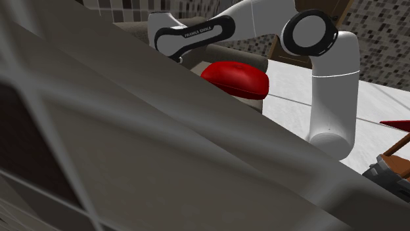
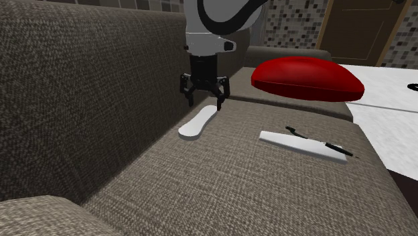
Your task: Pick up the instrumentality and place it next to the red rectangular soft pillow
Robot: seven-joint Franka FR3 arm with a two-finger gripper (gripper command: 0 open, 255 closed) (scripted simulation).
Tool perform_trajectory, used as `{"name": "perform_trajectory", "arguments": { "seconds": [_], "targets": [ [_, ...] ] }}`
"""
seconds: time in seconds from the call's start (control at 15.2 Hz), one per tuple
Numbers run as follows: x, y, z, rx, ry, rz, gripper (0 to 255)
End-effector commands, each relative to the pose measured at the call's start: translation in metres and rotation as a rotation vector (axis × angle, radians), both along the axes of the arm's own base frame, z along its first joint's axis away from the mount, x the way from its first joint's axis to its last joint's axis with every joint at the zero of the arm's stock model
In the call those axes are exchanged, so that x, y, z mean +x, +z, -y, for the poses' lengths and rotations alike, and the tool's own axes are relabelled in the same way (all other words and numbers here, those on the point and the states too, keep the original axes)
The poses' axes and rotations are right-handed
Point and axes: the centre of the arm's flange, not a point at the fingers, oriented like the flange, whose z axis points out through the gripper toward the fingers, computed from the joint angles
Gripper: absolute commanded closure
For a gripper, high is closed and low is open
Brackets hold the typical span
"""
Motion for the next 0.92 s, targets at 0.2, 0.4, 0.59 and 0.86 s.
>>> {"name": "perform_trajectory", "arguments": {
  "seconds": [0.2, 0.4, 0.59, 0.86],
  "targets": [
    [0.015, -0.049, 0.006, 0.028, -0.016, 0.024, 0],
    [0.015, -0.049, 0.006, 0.028, -0.016, 0.024, 0],
    [0.023, -0.046, 0.000, 0.027, -0.016, 0.023, 255],
    [0.010, -0.037, -0.004, 0.030, -0.017, 0.024, 255]
  ]
}}
